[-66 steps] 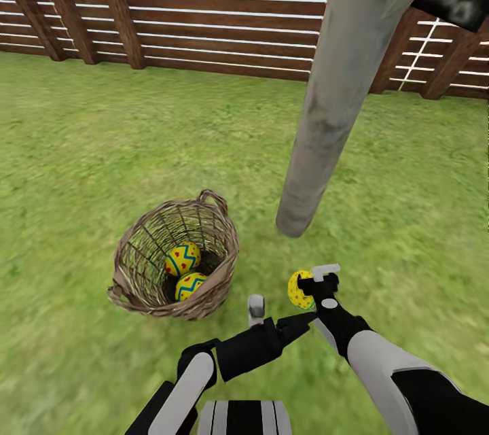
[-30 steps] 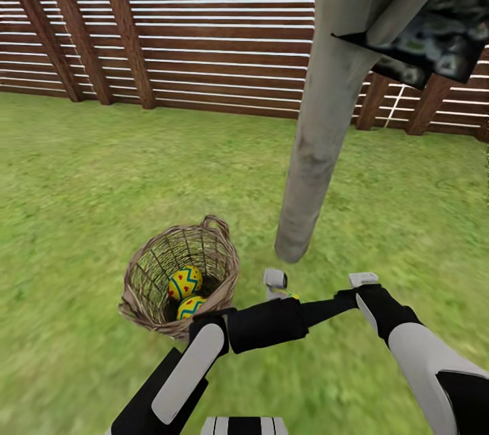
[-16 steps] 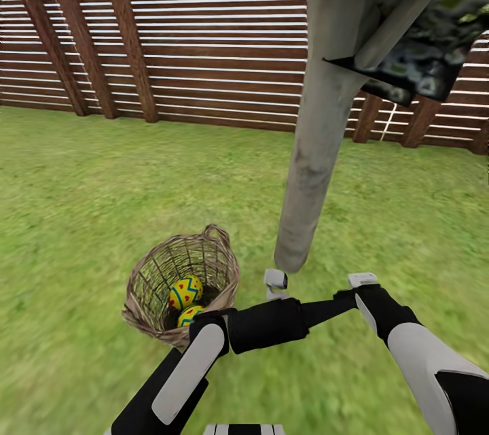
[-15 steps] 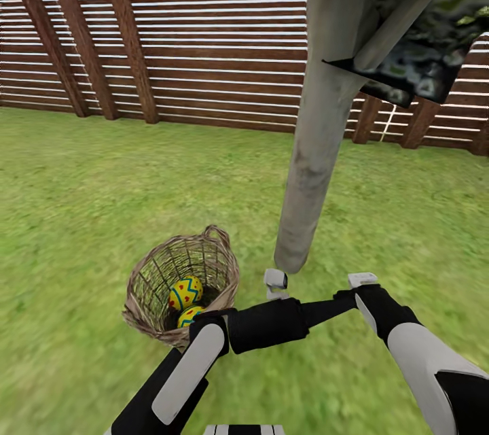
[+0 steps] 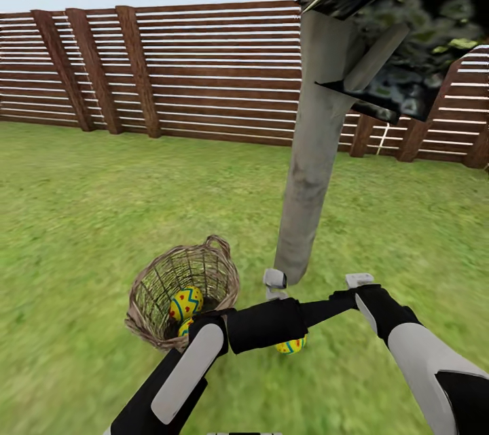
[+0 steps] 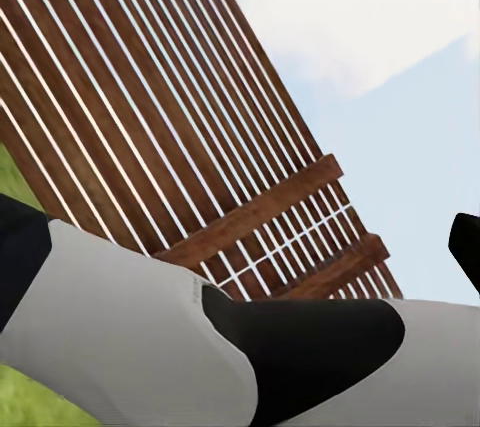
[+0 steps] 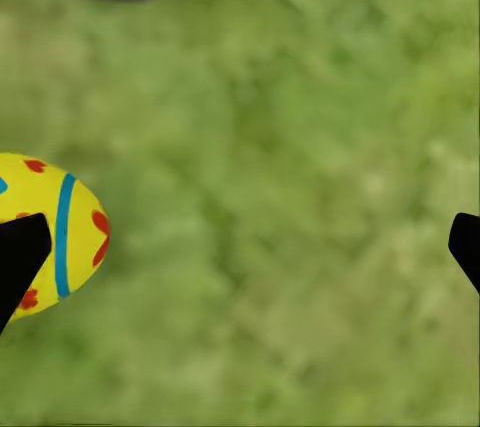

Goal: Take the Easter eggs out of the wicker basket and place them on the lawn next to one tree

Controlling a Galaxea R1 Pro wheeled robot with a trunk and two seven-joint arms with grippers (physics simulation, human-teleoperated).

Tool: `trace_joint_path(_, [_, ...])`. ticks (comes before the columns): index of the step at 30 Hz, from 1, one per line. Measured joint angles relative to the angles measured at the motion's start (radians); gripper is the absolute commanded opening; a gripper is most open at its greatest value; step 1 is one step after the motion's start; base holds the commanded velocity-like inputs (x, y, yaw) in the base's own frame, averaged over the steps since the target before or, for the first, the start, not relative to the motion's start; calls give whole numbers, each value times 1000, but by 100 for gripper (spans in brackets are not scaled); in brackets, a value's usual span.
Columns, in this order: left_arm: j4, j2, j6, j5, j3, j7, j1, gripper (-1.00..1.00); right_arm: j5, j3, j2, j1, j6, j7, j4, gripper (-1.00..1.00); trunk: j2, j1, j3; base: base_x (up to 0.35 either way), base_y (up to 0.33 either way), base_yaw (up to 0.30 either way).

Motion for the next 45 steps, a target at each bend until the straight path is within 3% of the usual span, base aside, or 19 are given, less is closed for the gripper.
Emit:
trace_joint_path(4, [0, 3, 0, 0, 4, 0, 0, 100, -1, 0, -2, 1, 7, 50, 0, 100, 1, -2, 15, 0, 0, 5])
trace_joint_path(8, [0, 6, 0, 0, 4, 0, 1, 100, 0, 0, -1, 4, 94, 97, 0, 100, 2, -4, 31, 0, 0, 194])
trace_joint_path(12, [0, 9, 0, 0, 5, 0, 1, 100, 3, 1, -5, 6, 114, 144, 0, 100, 2, -4, 39, 0, 0, 283])
trace_joint_path(19, [2, 13, 0, 0, 7, -2, 1, 100, 4, 1, -5, 7, 117, 151, 0, 100, 2, -4, 39, 0, 33, 291])
trace_joint_path(29, [5, 15, 0, 1, 10, -1, 1, 100, 2, 1, -7, 8, 116, 151, 3, 100, 2, -4, 39, 0, 291, 262])
trace_joint_path(45, [9, 27, -1, 1, 10, 0, 0, 100, -9, 0, -27, 10, 115, 151, 2, 100, 2, -4, 51, 0, 141, -141])
